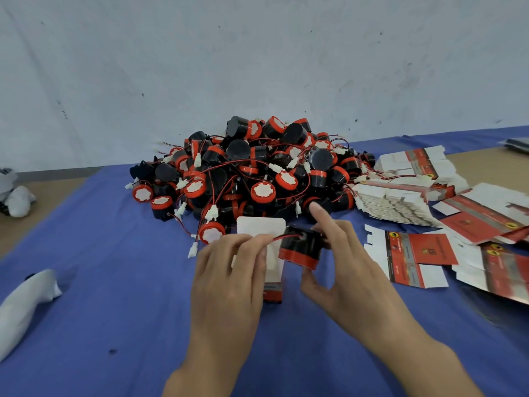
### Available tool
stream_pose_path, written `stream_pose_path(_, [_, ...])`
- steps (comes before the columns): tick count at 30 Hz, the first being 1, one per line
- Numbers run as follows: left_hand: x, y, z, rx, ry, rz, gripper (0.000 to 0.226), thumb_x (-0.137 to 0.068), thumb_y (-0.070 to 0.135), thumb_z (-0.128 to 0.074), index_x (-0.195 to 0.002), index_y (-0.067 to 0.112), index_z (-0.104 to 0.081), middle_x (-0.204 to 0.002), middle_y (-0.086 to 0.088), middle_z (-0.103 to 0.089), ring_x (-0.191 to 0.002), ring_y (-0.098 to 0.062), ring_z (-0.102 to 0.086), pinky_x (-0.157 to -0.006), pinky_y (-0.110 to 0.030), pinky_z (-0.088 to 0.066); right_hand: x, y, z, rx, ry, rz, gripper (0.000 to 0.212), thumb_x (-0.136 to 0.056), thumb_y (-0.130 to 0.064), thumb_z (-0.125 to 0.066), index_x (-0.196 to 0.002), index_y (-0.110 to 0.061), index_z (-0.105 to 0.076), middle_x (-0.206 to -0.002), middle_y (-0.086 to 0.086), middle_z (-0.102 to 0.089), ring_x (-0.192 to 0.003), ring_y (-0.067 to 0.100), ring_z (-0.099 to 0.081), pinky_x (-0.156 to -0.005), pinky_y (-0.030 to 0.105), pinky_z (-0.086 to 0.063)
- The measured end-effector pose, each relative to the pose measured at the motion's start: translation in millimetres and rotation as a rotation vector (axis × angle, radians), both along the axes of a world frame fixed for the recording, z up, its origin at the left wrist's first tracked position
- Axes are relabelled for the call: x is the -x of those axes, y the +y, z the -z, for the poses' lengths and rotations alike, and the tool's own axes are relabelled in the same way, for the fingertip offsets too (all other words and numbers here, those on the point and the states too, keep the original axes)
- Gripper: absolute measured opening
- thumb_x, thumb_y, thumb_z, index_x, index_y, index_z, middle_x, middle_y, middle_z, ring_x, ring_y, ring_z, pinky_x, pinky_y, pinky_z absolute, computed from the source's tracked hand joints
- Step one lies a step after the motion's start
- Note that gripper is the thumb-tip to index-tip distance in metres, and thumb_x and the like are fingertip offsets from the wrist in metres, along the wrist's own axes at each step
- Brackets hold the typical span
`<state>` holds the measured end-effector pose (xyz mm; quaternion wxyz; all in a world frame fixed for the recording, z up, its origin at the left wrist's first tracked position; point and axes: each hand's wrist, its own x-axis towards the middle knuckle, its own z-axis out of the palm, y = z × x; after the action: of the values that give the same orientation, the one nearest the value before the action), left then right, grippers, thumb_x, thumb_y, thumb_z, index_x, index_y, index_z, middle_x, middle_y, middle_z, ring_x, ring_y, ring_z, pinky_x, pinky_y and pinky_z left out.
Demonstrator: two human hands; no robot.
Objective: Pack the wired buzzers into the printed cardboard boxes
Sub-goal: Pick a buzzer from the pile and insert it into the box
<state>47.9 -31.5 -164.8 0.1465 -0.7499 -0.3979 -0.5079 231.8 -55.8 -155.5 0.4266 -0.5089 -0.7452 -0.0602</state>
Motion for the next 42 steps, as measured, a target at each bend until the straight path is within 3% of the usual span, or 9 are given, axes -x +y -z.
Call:
stream_pose_path(4, [-3,-6,-1,0.037,-0.009,0.123,0.02,-0.105,0.028,-0.043,-0.122,0.027,-0.053,-0.111,0.011,-0.049,-0.086,-0.007,-0.052,-0.067,-0.017,-0.044,6,-6,6,0.08,0.02,-0.052,0.096,-0.085,-0.037,-0.063,-0.149,-0.063,0.004,-0.114,-0.024,-0.029,-0.09,0.001,-0.049,-0.059,0.017,-0.049])
stream_pose_path(7, [-6,-8,-3,0.034,0.004,0.183,0.02,-0.104,0.025,-0.045,-0.122,0.027,-0.054,-0.11,0.01,-0.05,-0.08,-0.003,-0.053,-0.059,-0.016,-0.045,10,-8,6,0.08,0.095,-0.086,0.079,-0.085,-0.03,-0.073,-0.139,-0.062,-0.025,-0.12,-0.02,-0.036,-0.103,0.0,-0.051,-0.081,0.019,-0.049])
stream_pose_path(10, [-5,-9,-7,0.056,-0.002,0.202,0.02,-0.105,0.029,-0.044,-0.123,0.029,-0.055,-0.109,0.011,-0.052,-0.076,-0.002,-0.054,-0.056,-0.012,-0.044,13,-10,3,0.071,0.2,-0.12,0.053,-0.083,-0.032,-0.071,-0.125,-0.048,-0.044,-0.12,-0.02,-0.043,-0.104,0.003,-0.058,-0.084,0.022,-0.051])
stream_pose_path(15, [-3,-7,-11,0.172,-0.143,0.254,0.019,-0.103,0.029,-0.048,-0.116,0.031,-0.061,-0.104,0.018,-0.056,-0.086,-0.003,-0.059,-0.062,-0.018,-0.049,15,-14,-4,0.103,0.333,-0.184,0.045,-0.084,-0.027,-0.078,-0.12,-0.039,-0.053,-0.117,-0.021,-0.048,-0.108,0.004,-0.06,-0.086,0.019,-0.052])
stream_pose_path(18, [-1,-6,-15,0.247,-0.232,0.274,0.015,-0.101,0.027,-0.051,-0.109,0.032,-0.063,-0.099,0.022,-0.057,-0.089,0.001,-0.06,-0.066,-0.009,-0.044,18,-17,-6,0.152,0.396,-0.253,0.039,-0.086,-0.033,-0.077,-0.119,-0.031,-0.057,-0.115,-0.016,-0.053,-0.11,0.007,-0.061,-0.09,0.017,-0.051])
stream_pose_path(24, [-5,-7,-15,0.359,-0.357,0.307,0.026,-0.099,0.02,-0.051,-0.106,0.043,-0.061,-0.101,0.026,-0.063,-0.094,-0.001,-0.064,-0.07,-0.005,-0.045,26,-21,-12,0.221,0.61,-0.326,0.035,-0.083,-0.046,-0.072,-0.114,-0.04,-0.057,-0.113,-0.011,-0.063,-0.11,0.011,-0.065,-0.089,0.017,-0.053])
stream_pose_path(32, [-20,-20,-9,0.559,-0.538,0.418,0.023,-0.101,0.031,-0.047,-0.114,0.046,-0.061,-0.102,0.013,-0.07,-0.089,-0.01,-0.07,-0.065,-0.021,-0.056,40,-19,-9,0.178,1.027,-0.347,0.032,-0.08,-0.038,-0.079,-0.107,-0.039,-0.061,-0.108,-0.014,-0.07,-0.09,0.009,-0.074,-0.074,0.016,-0.057])
stream_pose_path(38, [-36,-31,-14,0.716,-0.685,0.531,0.022,-0.102,0.044,-0.047,-0.119,0.043,-0.062,-0.106,0.017,-0.072,-0.098,-0.005,-0.069,-0.074,-0.014,-0.053,47,-12,-8,0.073,1.14,-0.305,0.035,-0.078,-0.036,-0.074,-0.109,-0.03,-0.059,-0.097,-0.016,-0.071,-0.086,0.003,-0.07,-0.072,0.012,-0.054])
stream_pose_path(42, [-37,-24,-16,0.77,-0.834,0.561,0.029,-0.089,0.045,-0.054,-0.114,0.033,-0.063,-0.105,0.019,-0.073,-0.096,-0.002,-0.07,-0.069,-0.01,-0.053,49,-8,-5,0.1,1.092,-0.318,0.038,-0.075,-0.041,-0.077,-0.107,-0.039,-0.058,-0.101,-0.017,-0.071,-0.091,0.004,-0.071,-0.076,0.012,-0.055])
